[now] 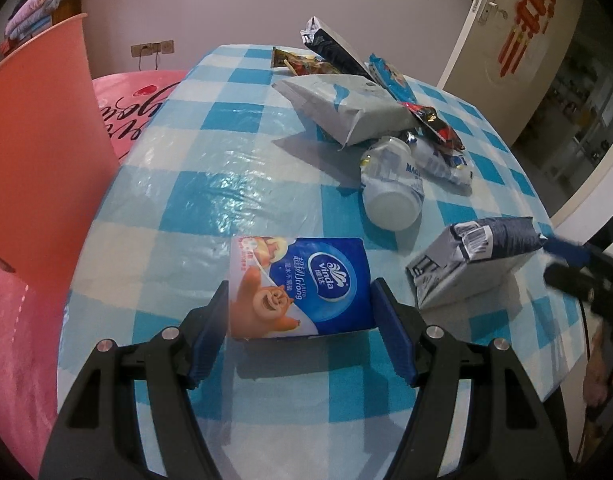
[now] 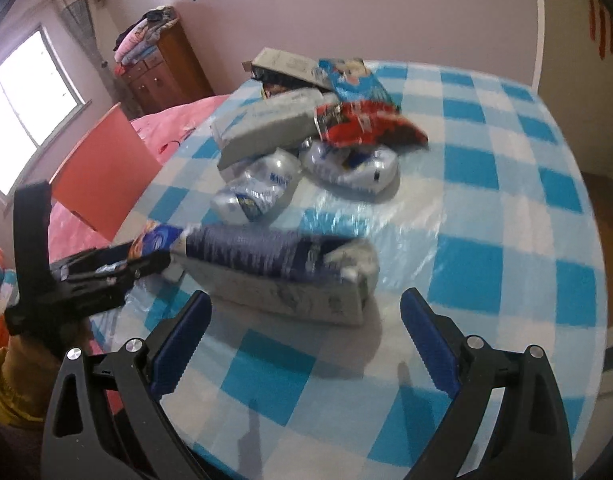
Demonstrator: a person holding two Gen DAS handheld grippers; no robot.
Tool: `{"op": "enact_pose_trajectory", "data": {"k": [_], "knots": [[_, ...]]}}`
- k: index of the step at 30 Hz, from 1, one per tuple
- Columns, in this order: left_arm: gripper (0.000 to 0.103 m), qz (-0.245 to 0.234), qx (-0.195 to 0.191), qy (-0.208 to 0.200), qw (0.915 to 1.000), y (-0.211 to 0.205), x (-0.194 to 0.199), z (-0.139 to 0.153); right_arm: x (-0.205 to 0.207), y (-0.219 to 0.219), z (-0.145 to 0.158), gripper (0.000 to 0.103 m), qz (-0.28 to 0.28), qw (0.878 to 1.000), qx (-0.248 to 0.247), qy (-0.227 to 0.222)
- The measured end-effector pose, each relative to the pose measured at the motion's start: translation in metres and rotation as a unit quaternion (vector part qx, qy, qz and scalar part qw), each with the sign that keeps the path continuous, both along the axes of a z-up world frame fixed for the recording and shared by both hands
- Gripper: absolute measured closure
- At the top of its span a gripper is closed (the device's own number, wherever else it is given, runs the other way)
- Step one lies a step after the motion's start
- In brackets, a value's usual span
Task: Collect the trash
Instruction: 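Lift the tissue pack with the left tool while the right tool lifts the carton, then carry both items over the orange bucket and open both tools to drop them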
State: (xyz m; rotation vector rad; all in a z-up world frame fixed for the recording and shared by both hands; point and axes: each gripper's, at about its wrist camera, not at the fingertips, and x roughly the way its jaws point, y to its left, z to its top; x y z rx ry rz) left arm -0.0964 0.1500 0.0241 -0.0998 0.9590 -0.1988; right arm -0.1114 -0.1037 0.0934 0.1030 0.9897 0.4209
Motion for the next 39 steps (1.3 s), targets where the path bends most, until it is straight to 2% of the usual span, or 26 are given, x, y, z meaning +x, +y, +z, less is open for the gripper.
{"op": "enact_pose_trajectory", "data": {"k": [3, 6, 9, 12, 14, 16, 18, 19, 22, 29, 33, 39], "knots": [[0.033, -0.002, 0.0, -0.007, 1.0, 0.002, -0.005, 0.002, 0.01, 0.009, 0.014, 0.009, 0.027, 0.999, 0.001, -0.024], [0.033, 0.0, 0.002, -0.012, 0.9999, 0.006, -0.01, 0.005, 0.018, 0.031, 0.022, 0.009, 0.09, 0.995, -0.001, -0.037], [0.033, 0.003, -0.004, -0.016, 0.9999, 0.011, -0.015, 0.007, 0.029, 0.056, 0.011, 0.009, 0.153, 0.988, -0.032, -0.018], [0.033, 0.002, -0.003, -0.02, 0.9998, 0.013, -0.019, 0.008, 0.041, 0.07, -0.006, 0.009, 0.184, 0.979, -0.084, 0.006], [0.033, 0.002, -0.002, -0.022, 0.9998, 0.014, -0.021, 0.007, 0.041, 0.072, -0.012, 0.009, 0.199, 0.975, -0.099, 0.015], [0.033, 0.0, -0.003, -0.023, 0.9997, 0.015, -0.023, 0.006, 0.035, 0.076, -0.015, 0.019, 0.22, 0.969, -0.114, 0.019], [0.033, -0.004, -0.004, -0.024, 0.9997, 0.015, -0.023, 0.006, 0.028, 0.08, -0.016, 0.025, 0.232, 0.964, -0.126, 0.02], [0.033, -0.005, -0.006, -0.026, 0.9996, 0.015, -0.024, 0.006, 0.024, 0.082, -0.016, 0.034, 0.236, 0.962, -0.134, 0.02], [0.033, -0.009, -0.013, -0.028, 0.9995, 0.015, -0.023, 0.006, 0.015, 0.084, -0.017, 0.045, 0.234, 0.96, -0.152, 0.017], [0.033, -0.015, -0.023, -0.033, 0.9991, 0.013, -0.023, 0.007, 0.0, 0.075, -0.018, 0.05, 0.185, 0.971, -0.152, 0.002], [0.033, -0.02, -0.028, -0.041, 0.9986, 0.011, -0.023, 0.012, -0.002, 0.062, -0.012, 0.063, 0.134, 0.984, -0.115, 0.004], [0.033, -0.03, -0.037, -0.067, 0.9966, 0.009, -0.023, 0.03, 0.003, 0.053, 0.012, 0.066, 0.078, 0.996, -0.046, -0.006]]}}
